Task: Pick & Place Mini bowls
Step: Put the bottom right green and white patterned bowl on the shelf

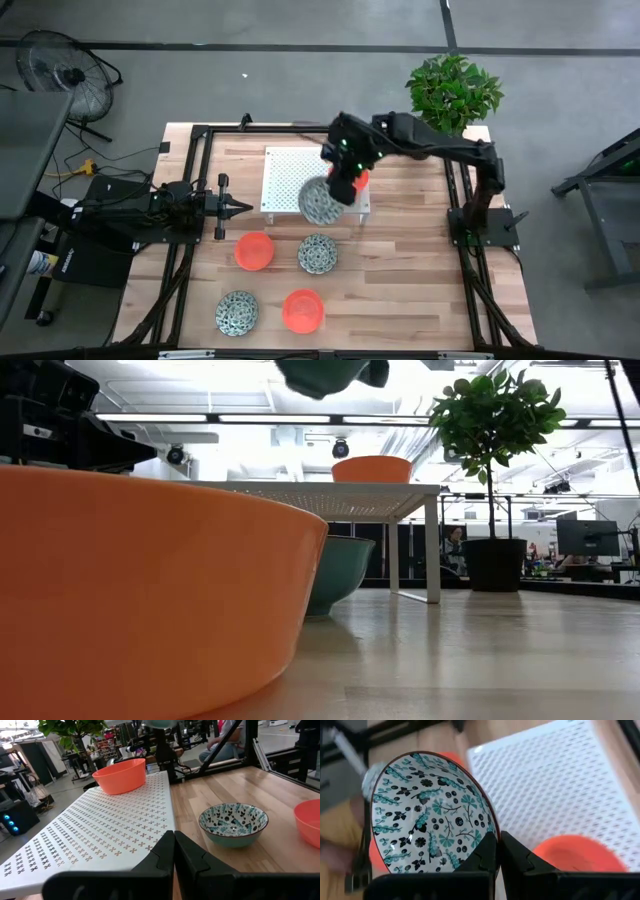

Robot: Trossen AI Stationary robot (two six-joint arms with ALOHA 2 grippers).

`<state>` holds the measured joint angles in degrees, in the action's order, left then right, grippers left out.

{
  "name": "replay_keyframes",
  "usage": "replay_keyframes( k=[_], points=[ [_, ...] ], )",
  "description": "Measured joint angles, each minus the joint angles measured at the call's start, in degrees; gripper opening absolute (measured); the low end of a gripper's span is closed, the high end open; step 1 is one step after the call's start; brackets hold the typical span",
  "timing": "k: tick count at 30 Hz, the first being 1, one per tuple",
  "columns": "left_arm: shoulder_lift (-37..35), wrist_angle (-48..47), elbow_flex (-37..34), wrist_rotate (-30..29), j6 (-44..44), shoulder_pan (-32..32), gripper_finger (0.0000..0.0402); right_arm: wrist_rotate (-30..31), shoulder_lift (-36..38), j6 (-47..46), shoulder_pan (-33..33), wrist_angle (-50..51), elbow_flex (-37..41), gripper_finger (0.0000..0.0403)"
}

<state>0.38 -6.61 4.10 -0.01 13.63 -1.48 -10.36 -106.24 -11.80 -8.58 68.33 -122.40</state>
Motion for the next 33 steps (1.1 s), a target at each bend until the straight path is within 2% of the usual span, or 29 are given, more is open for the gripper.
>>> replay_keyframes(
  k=[10, 14, 21, 29, 33],
  points=[
    [0.02, 0.0, 0.0, 0.02, 0.0, 0.0, 0.0, -8.56, -9.42, -0.03, -7.78, 0.15, -12.69, 0.0],
    [0.02, 0.0, 0.0, 0.01, 0.01, 0.02, 0.0, -12.95, -10.82, 0.6, -10.5, -3.22, -10.51, 0.0],
    [0.02, -0.03, 0.0, 0.0, 0.01, 0.02, 0.0, -11.79, -14.66, 4.15, -14.03, -4.63, -10.17, 0.0],
    [0.02, -0.13, 0.0, 0.0, 0.02, 0.0, 0.0, -11.26, -16.22, 5.9, -13.45, -4.2, -10.15, 0.0],
    [0.01, -0.22, 0.0, 0.0, 0.01, 0.0, 0.0, -9.4, -14.54, 8.06, -12.31, 1.17, -11.36, 0.0]
  ],
)
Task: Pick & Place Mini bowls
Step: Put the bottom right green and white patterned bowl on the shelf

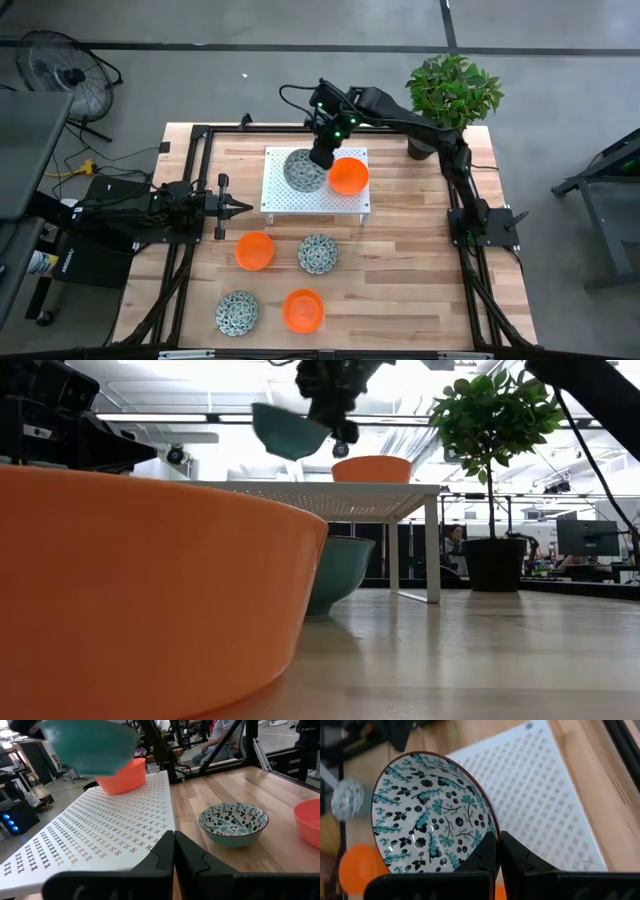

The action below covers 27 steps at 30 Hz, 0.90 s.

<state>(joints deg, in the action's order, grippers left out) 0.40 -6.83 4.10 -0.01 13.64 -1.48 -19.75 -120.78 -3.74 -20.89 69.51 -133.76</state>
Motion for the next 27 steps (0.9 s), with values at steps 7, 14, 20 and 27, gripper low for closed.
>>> replay_keyframes(
  k=[7, 14, 20, 27],
  points=[
    [0.01, -0.11, 0.02, -0.04, -0.01, 0.0, 0.0, 4.3, 1.77, 1.8, 4.5, 7.63, -1.17, 0.0],
    [0.01, -0.13, 0.02, -0.04, -0.01, 0.0, 0.0, 6.96, 2.06, 1.83, 8.77, 7.19, -1.12, 0.0],
    [0.01, -0.16, 0.02, -0.13, 0.0, 0.0, 0.0, 6.96, 2.06, 0.02, 11.52, 7.78, -1.09, 0.0],
    [0.0, -0.14, 0.02, -0.15, -0.01, 0.0, 0.0, 7.74, 2.06, -1.8, 13.15, 7.89, -1.09, 0.0]
  ],
)
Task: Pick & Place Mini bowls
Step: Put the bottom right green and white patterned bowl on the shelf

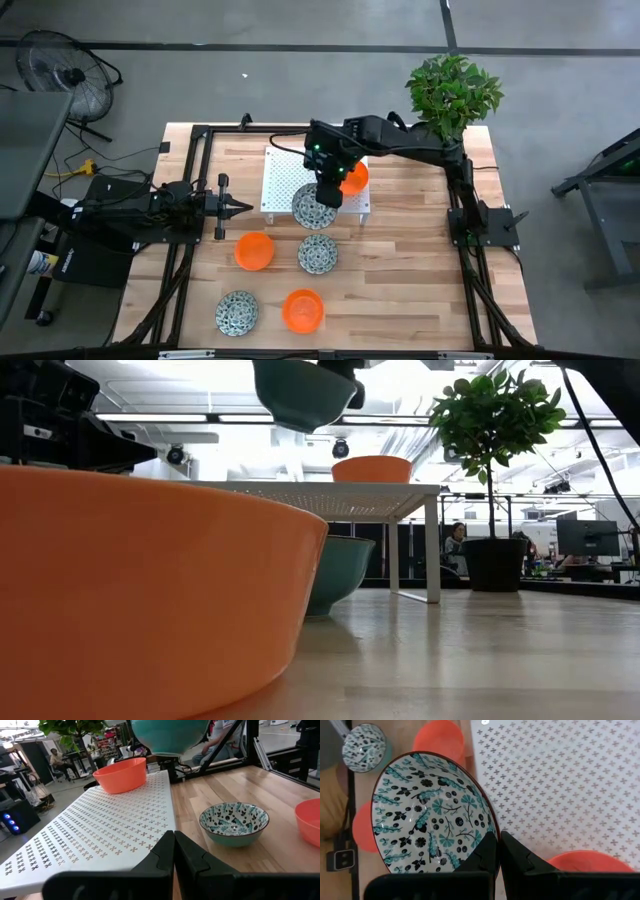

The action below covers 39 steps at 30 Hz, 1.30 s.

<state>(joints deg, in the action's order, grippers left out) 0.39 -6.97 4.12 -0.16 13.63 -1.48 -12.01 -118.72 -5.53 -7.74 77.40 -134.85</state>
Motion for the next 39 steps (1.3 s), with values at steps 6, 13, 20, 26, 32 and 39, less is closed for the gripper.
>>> replay_keyframes(
  k=[6, 13, 20, 26, 32, 39],
  points=[
    [0.01, 2.58, -0.07, 1.38, 0.0, 0.0, 0.0, -0.26, 0.0, -0.03, 0.33, 0.38, 0.0, 0.0],
    [0.14, -0.15, 0.02, 1.91, 0.5, 0.0, 0.0, 0.12, 0.0, -0.03, 0.29, 0.35, 0.0, 0.0],
    [0.19, -0.54, 0.09, 0.54, 1.56, 0.0, 0.0, 0.11, 0.0, -0.41, 0.29, 0.33, 0.0, 0.0],
    [0.19, 0.82, -0.07, 0.87, 2.93, 0.0, 0.0001, 0.11, 0.0, -0.14, 0.29, -2.0, 0.0, 0.0],
    [0.22, 5.7, -0.15, 2.23, 7.81, 0.0, 0.0064, 0.15, -0.01, 0.47, 0.29, -2.88, 0.0, 0.0],
    [0.23, 13.77, -0.15, 2.21, 2.4, 0.0, 0.0216, 6.18, -0.02, 1.83, 0.45, -10.39, 0.02, 0.0]
  ],
)
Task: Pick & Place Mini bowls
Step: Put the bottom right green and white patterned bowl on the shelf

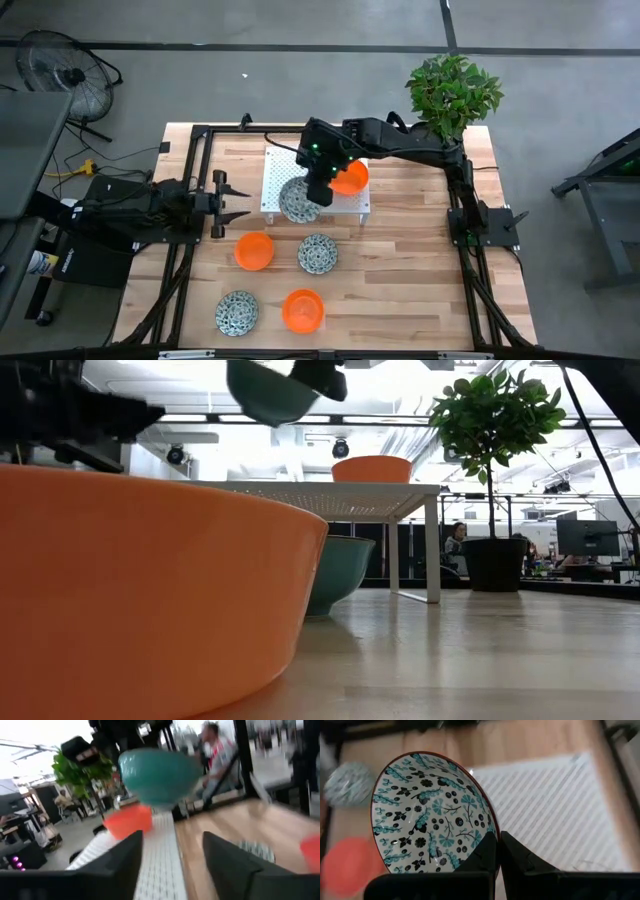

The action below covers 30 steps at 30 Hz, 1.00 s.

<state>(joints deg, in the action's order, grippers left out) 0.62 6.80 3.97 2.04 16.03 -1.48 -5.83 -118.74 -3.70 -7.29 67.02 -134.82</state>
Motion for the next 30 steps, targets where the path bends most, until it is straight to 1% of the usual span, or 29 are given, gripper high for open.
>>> replay_keyframes(
  k=[2, 4, 5, 9, 12, 13, 16, 20, 25, 27, 30],
  points=[
    [0.0, 4.3, 0.04, -0.48, -2.95, 0.0, 0.0241, 2.24, 0.0, 0.82, 0.15, -2.66, 0.0, 0.0],
    [-0.02, 7.7, 0.14, -1.77, -5.32, 0.0, 0.0251, 3.67, 0.0, 1.02, 0.17, -4.54, 0.0, 0.0],
    [-0.04, 8.38, 0.22, -2.16, -5.18, 0.0, 0.0252, 3.39, 0.0, 0.75, 0.16, -4.94, 0.0, 0.0],
    [0.73, 3.08, 3.21, -1.0, 3.05, 0.0, 0.0241, -1.21, 0.0, -2.38, -1.32, -2.65, 0.0, 0.0],
    [3.97, 0.18, 8.06, -0.94, 10.06, 0.02, 0.022, -2.75, -0.02, -4.16, -2.87, -1.48, 0.0, 0.0],
    [5.52, -1.05, 10.11, -0.92, 12.67, 0.02, 0.0213, -4.2, -0.02, -4.99, -3.46, -1.46, 0.0, 0.0],
    [12.38, -4.64, 17.18, -0.99, 19.9, 0.02, 0.0192, -7.97, -0.02, -6.19, -4.89, -1.46, 0.0, 0.0],
    [24.99, -14.24, 27.21, -1.31, 27.15, 0.02, 0.0171, -11.31, -0.8, -6.98, -5.44, 0.39, 0.0, 0.0],
    [41.34, -26.61, 38.37, -1.35, 33.29, 0.02, 0.0166, -10.18, -1.49, -6.93, -4.32, 7.35, 2.07, 0.0],
    [46.4, -30.55, 43.17, -0.59, 34.25, 0.17, 0.0166, -8.22, -1.49, -6.63, -2.89, 10.76, 2.63, 0.0],
    [53.0, -36.74, 49.83, 0.4, 36.03, 1.8, 0.0166, -6.1, -1.49, -6.5, -0.45, 13.26, 2.64, 0.0]
  ],
)
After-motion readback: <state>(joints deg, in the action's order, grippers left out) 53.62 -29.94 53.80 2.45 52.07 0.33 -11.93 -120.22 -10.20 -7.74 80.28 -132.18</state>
